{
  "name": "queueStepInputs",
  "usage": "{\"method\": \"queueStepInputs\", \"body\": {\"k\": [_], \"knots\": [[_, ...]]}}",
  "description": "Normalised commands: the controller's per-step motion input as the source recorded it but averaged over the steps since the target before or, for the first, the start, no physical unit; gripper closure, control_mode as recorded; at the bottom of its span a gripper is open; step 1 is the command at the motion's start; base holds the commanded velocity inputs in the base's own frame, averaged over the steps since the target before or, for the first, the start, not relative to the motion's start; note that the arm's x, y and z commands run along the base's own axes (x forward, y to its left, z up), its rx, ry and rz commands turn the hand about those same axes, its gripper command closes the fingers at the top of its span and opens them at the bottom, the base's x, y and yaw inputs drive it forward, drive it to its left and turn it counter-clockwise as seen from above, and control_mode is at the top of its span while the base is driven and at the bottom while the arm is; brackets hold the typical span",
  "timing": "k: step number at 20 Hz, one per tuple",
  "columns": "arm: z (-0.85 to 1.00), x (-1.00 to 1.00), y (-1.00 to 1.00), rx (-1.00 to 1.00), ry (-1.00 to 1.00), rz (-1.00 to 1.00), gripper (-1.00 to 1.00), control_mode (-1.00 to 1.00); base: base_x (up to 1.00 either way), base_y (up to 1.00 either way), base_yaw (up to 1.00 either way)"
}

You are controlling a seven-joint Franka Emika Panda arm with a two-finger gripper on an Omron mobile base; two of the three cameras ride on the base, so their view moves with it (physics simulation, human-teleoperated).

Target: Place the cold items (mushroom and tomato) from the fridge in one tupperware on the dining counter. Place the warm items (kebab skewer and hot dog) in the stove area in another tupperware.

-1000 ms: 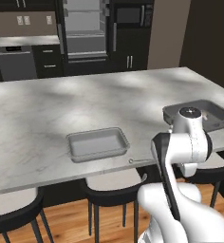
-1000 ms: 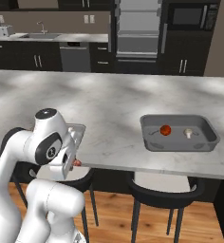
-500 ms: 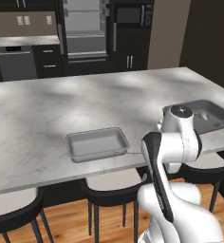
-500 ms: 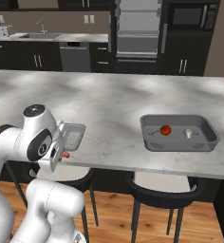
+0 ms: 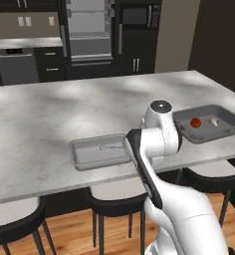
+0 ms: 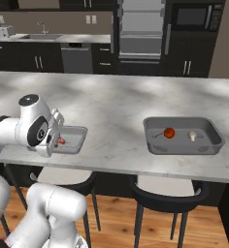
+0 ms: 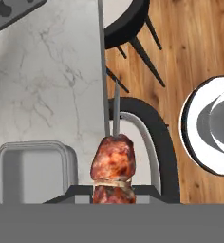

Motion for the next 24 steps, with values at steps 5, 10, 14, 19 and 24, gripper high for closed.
{"method": "queueStepInputs", "body": {"k": [5, 10, 14, 19, 24], "knots": [[0.01, 0.73, 0.16, 0.0, 0.01, 0.05, 1.0, -1.0, 0.0, 0.0, 0.0], [-0.11, 0.52, 0.23, 0.0, 0.01, 0.05, 1.0, -1.0, 0.0, 0.0, 0.0], [-0.41, 0.41, 0.26, 0.0, 0.06, 0.04, 1.0, -1.0, 0.0, 0.0, 0.0], [-0.57, 0.32, 0.19, 0.0, 0.14, 0.02, 1.0, -1.0, 0.0, 0.0, 0.0], [-0.48, 0.39, 0.31, 0.0, 0.12, 0.05, 1.0, -1.0, 0.0, 0.0, 0.0]]}}
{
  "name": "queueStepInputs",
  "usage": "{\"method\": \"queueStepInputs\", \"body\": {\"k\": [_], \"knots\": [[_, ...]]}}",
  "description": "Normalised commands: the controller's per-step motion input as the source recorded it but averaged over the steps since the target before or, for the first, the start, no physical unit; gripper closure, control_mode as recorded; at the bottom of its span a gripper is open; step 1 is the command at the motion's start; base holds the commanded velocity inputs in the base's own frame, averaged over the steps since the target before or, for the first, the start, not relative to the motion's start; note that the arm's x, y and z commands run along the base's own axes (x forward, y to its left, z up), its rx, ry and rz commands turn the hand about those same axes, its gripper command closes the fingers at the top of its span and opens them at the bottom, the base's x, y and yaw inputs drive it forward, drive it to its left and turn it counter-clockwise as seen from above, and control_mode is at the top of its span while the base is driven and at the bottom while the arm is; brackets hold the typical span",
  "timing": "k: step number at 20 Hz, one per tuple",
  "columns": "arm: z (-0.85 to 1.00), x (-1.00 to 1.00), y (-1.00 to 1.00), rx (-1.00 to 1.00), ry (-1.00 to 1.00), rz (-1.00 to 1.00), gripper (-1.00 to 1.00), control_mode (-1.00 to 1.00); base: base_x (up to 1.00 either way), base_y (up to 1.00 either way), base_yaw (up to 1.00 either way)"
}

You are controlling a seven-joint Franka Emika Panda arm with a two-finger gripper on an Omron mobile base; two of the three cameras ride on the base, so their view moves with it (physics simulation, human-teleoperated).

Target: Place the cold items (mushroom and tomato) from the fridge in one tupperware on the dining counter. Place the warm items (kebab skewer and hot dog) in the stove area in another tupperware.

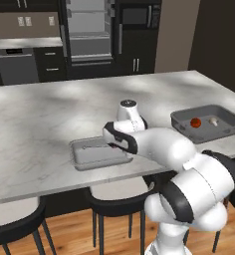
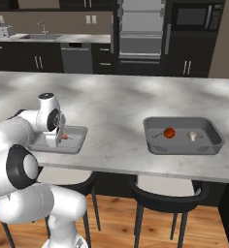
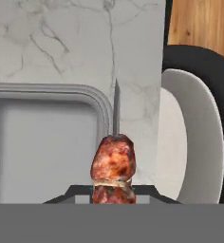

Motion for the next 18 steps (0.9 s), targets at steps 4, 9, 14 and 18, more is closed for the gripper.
{"method": "queueStepInputs", "body": {"k": [4, 9, 14, 18], "knots": [[-0.21, 0.59, 0.34, 0.0, 0.03, 0.08, 1.0, -1.0, 0.0, 0.0, 0.0], [-0.37, 0.59, 0.1, 0.0, 0.05, 0.05, 1.0, -1.0, 0.0, 0.0, 0.0], [-0.4, 0.64, 0.0, 0.01, 0.05, 0.02, 1.0, -1.0, 0.0, 0.0, 0.0], [-0.3, 0.67, 0.03, 0.0, 0.02, 0.01, 1.0, -1.0, 0.0, 0.0, 0.0]]}}
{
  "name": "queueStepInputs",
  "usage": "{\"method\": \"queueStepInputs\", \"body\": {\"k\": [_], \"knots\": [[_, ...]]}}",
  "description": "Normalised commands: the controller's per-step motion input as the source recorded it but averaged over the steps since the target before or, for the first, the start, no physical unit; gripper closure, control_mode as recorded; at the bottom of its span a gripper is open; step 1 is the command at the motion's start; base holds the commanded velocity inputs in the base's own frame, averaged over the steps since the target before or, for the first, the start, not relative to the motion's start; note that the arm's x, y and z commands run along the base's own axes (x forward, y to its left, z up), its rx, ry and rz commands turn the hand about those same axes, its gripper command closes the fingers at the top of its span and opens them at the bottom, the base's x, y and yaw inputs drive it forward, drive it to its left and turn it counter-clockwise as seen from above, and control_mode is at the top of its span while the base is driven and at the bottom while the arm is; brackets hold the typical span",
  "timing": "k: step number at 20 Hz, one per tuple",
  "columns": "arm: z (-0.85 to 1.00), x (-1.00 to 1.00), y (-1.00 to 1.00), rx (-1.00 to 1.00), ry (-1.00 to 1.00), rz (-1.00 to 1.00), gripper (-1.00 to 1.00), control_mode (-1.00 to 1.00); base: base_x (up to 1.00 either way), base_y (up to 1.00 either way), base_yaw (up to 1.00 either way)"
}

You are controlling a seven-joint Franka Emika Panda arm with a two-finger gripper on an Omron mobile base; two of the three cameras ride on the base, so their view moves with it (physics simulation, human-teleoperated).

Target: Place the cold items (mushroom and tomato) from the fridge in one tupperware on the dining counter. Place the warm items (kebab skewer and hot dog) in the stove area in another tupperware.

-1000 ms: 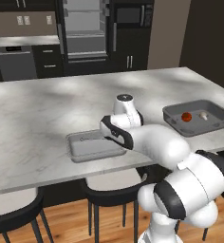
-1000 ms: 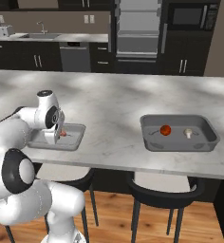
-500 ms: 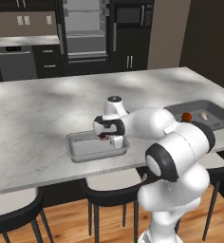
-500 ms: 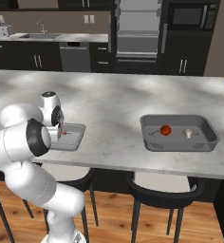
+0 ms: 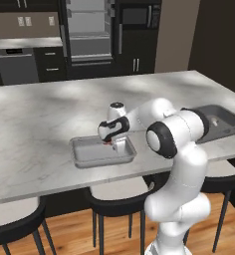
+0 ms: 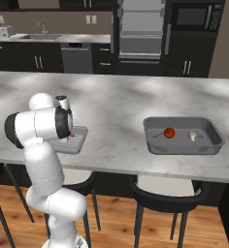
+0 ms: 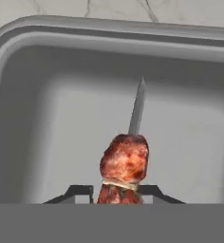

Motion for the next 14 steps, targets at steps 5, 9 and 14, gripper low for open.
{"method": "queueStepInputs", "body": {"k": [5, 9, 14], "knots": [[-0.5, 0.48, 0.03, 0.0, 0.03, 0.0, 1.0, -1.0, 0.0, 0.0, 0.0], [-0.17, -0.09, -0.01, 0.03, -0.04, 0.0, -1.0, -1.0, 0.0, 0.0, 0.0], [0.0, -0.43, -0.15, 0.13, -0.21, 0.0, -1.0, -1.0, 0.0, 0.0, 0.0]]}}
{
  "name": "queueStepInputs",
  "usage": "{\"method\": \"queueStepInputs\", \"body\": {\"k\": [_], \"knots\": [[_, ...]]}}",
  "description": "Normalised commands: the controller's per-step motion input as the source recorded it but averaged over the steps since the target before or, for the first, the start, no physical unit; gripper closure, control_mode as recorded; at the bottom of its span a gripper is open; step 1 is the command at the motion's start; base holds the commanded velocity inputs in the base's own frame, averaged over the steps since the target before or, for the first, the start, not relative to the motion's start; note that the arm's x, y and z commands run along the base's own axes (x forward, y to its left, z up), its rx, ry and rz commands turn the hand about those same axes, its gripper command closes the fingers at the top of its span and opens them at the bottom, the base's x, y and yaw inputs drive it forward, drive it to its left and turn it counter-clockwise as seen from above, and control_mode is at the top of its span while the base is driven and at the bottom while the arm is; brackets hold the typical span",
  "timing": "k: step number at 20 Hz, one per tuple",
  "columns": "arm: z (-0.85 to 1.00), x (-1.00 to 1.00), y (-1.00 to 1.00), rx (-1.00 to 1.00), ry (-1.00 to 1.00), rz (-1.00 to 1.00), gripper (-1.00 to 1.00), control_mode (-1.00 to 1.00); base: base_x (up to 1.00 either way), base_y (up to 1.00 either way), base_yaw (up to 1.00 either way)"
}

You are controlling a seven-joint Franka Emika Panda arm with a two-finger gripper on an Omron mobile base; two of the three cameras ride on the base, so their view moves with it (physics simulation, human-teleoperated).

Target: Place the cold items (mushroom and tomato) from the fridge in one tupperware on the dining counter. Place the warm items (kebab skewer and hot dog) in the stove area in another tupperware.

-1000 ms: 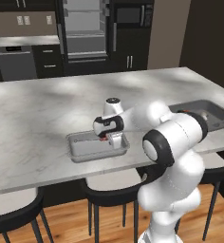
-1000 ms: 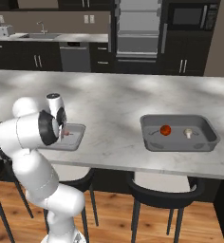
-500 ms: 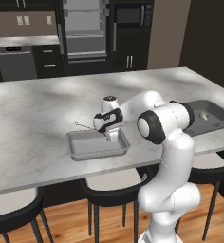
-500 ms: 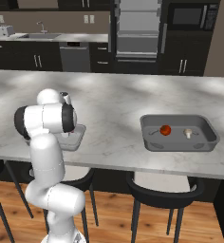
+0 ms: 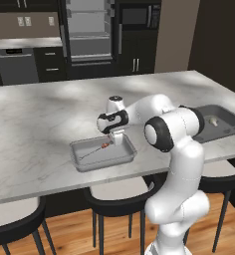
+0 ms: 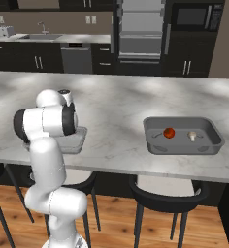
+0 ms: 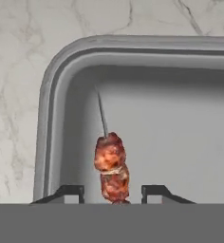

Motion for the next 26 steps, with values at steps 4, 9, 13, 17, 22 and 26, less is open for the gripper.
{"method": "queueStepInputs", "body": {"k": [4, 9, 13, 17, 22, 26], "knots": [[0.0, -0.48, -0.38, 0.18, -0.21, -0.01, -1.0, -1.0, 0.0, 0.0, 0.0], [0.59, -0.59, -0.41, 0.25, -0.29, 0.0, -1.0, -1.0, 0.0, 0.0, 0.0], [1.0, -0.69, -0.21, 0.01, -0.21, 0.14, -1.0, -1.0, 0.0, 0.0, 0.0], [1.0, -0.98, -0.26, -0.32, -0.1, 0.2, -1.0, -1.0, 0.0, 0.0, 0.0], [1.0, -1.0, -0.33, -0.52, -0.07, 0.16, -1.0, -1.0, 0.0, 0.0, 0.0], [0.95, -1.0, -0.49, -0.44, -0.01, 0.15, -1.0, -1.0, 0.0, 0.0, 0.0]]}}
